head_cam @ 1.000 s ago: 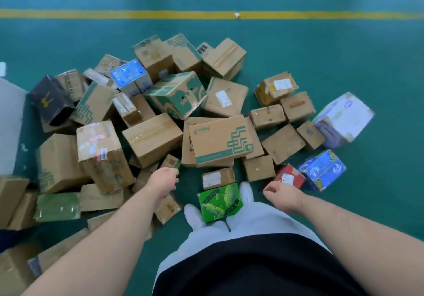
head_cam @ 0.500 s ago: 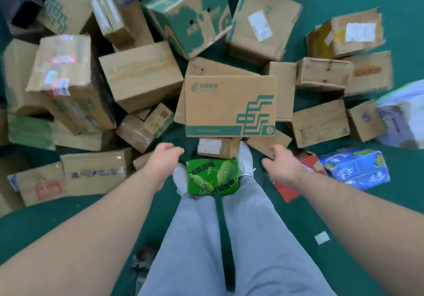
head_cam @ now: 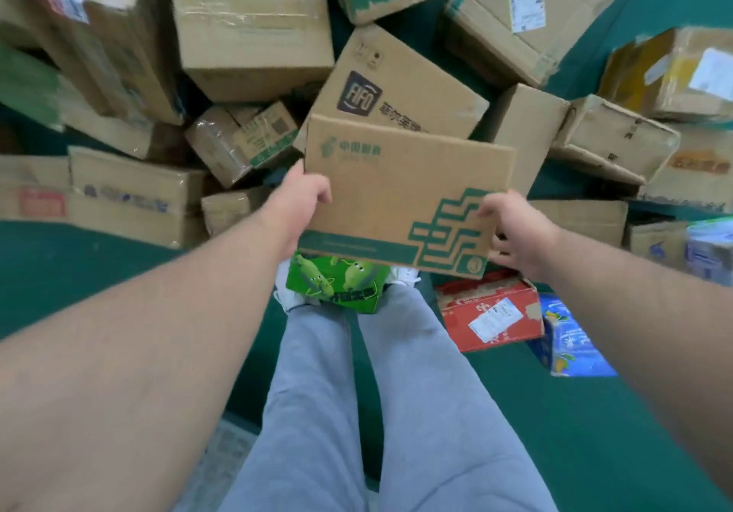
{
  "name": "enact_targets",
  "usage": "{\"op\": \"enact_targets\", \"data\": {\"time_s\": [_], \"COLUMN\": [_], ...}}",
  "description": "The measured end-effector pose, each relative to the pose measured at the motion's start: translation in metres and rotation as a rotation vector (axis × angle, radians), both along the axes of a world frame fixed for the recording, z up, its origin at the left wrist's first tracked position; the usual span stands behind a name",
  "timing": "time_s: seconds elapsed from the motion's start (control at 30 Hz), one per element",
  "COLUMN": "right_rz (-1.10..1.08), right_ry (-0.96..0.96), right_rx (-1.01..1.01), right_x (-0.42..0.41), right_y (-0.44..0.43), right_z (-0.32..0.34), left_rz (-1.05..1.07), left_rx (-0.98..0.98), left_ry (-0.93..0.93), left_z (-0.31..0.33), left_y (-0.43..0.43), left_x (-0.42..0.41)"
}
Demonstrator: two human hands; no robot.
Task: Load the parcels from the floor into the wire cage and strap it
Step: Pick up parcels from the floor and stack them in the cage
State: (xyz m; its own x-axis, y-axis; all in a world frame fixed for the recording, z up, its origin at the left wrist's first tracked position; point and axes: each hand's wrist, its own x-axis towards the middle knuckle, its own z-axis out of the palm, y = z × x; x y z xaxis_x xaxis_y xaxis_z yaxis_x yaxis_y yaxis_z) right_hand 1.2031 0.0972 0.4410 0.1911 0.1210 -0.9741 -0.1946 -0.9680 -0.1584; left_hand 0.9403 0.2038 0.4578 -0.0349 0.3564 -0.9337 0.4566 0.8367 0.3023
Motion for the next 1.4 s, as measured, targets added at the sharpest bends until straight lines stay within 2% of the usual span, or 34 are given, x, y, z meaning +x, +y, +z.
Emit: {"op": "enact_targets", "data": {"time_s": [0.1,0.23,0.33,0.47,0.6,0.7,0.9,1.17,1.3,1.4], "right_rz": [0.083,0.179,0.273,0.525,0.829,0.973,1.287,1.725,1.951,2.064], "right_ry": [0.032,0.033,0.043,0.07,0.08,0.081,0.095,0.216,0.277,0.31], "right_rx": [-0.028,-0.003,0.028,0.128,0.202,0.251,0.357,0.491,0.526,0.548], "right_x": [-0.011,-0.039,-0.066,-0.113,-0.183,-0.242,-0.385,-0.569,-0.624,-0.66], "right_y": [-0.016,-0.023,-0.017,-0.008,-0.017,-0.044,-0.152,-0.371,-0.452,-0.484], "right_z": [0.034,0.084,0.12,0.167,0.203,0.227,0.269,0.293,0.305,0.306], "left_rz": [0.082,0.246,0.424,0.564,0.75,0.899,1.197,1.711,1.962,2.09], "left_rx": [-0.067,-0.11,-0.089,-0.076,-0.028,0.033,0.083,0.116,0.135,0.144], "left_ry": [0.017,0.18,0.134,0.023,-0.014,-0.023,-0.032,0.09,0.144,0.161], "left_z": [0.039,0.098,0.146,0.194,0.219,0.232,0.254,0.302,0.315,0.314], "left_y": [-0.046,-0.109,-0.148,-0.203,-0.277,-0.348,-0.528,-0.781,-0.861,-0.889], "left_x": [-0.031,-0.084,-0.119,-0.163,-0.198,-0.222,-0.278,-0.329,-0.332,-0.332]}}
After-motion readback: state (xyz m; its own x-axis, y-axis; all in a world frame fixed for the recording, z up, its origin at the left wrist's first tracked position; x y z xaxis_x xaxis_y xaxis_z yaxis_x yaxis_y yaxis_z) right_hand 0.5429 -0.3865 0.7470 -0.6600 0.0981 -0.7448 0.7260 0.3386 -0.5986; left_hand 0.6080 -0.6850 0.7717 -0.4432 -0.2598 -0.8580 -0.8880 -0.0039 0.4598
